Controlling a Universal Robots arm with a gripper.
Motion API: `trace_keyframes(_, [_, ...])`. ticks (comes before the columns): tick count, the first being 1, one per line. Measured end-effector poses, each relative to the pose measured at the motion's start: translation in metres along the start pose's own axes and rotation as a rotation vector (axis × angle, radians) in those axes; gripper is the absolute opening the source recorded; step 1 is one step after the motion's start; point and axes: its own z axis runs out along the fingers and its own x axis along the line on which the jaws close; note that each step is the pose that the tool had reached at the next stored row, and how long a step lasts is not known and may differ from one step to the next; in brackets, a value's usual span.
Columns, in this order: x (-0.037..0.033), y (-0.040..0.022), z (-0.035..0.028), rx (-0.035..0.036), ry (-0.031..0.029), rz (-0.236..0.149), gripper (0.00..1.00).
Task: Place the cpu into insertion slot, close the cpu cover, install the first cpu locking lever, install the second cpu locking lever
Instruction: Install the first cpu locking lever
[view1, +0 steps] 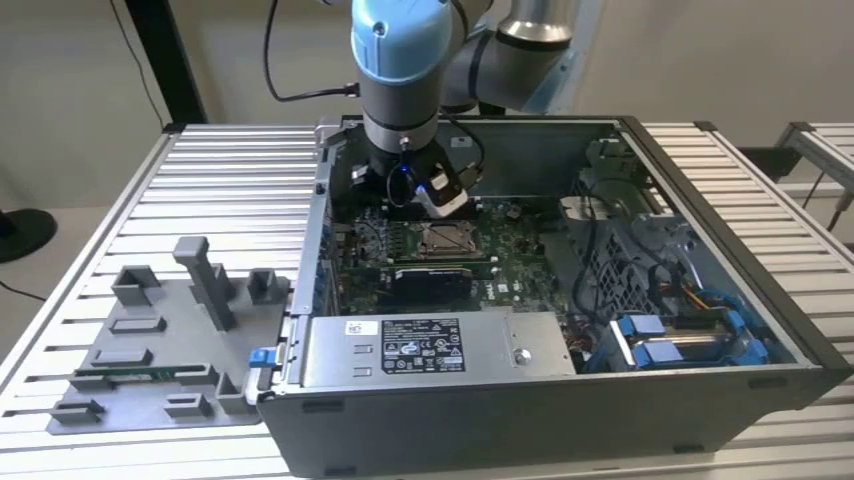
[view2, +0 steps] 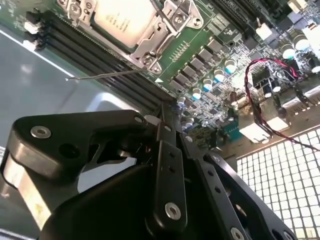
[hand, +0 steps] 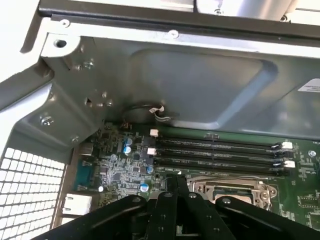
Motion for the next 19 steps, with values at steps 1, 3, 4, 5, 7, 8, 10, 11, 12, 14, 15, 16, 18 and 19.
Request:
trace_keyframes(1, [0.0000, 0.0000, 0.0000, 0.0002, -0.0002, 0.001, 0.00])
trace_keyframes(3, [0.0000, 0.0000, 0.0001, 0.0001, -0.0010, 0.002, 0.00])
trace_keyframes(4, [0.0000, 0.0000, 0.0001, 0.0001, -0.0011, 0.002, 0.00])
trace_keyframes(5, [0.0000, 0.0000, 0.0001, 0.0001, -0.0011, 0.002, 0.00])
trace_keyframes(7, [0.0000, -0.0001, 0.0002, 0.0000, -0.0012, 0.002, 0.00])
trace_keyframes(8, [0.0001, -0.0002, 0.0005, -0.0002, -0.0027, 0.002, 0.00])
trace_keyframes(10, [0.0001, -0.0011, 0.0026, 0.0000, -0.0070, 0.000, 0.00])
trace_keyframes(11, [0.0000, -0.0018, 0.0042, 0.0001, -0.0079, -0.001, 0.00])
trace_keyframes(12, [-0.0004, -0.0025, 0.0057, 0.0001, -0.0086, -0.001, 0.00])
trace_keyframes(14, [-0.0003, -0.0029, 0.0066, -0.0011, -0.0096, -0.001, 0.00])
trace_keyframes(15, [-0.0003, -0.0029, 0.0066, -0.0012, -0.0097, -0.001, 0.00])
trace_keyframes(16, [-0.0005, -0.0029, 0.0066, -0.0025, -0.0096, -0.001, 0.00])
trace_keyframes(18, [-0.0009, -0.0031, 0.0070, -0.0243, -0.0113, -0.001, 0.00])
trace_keyframes(19, [-0.0013, -0.0033, 0.0073, -0.0335, -0.0121, 0.000, 0.00])
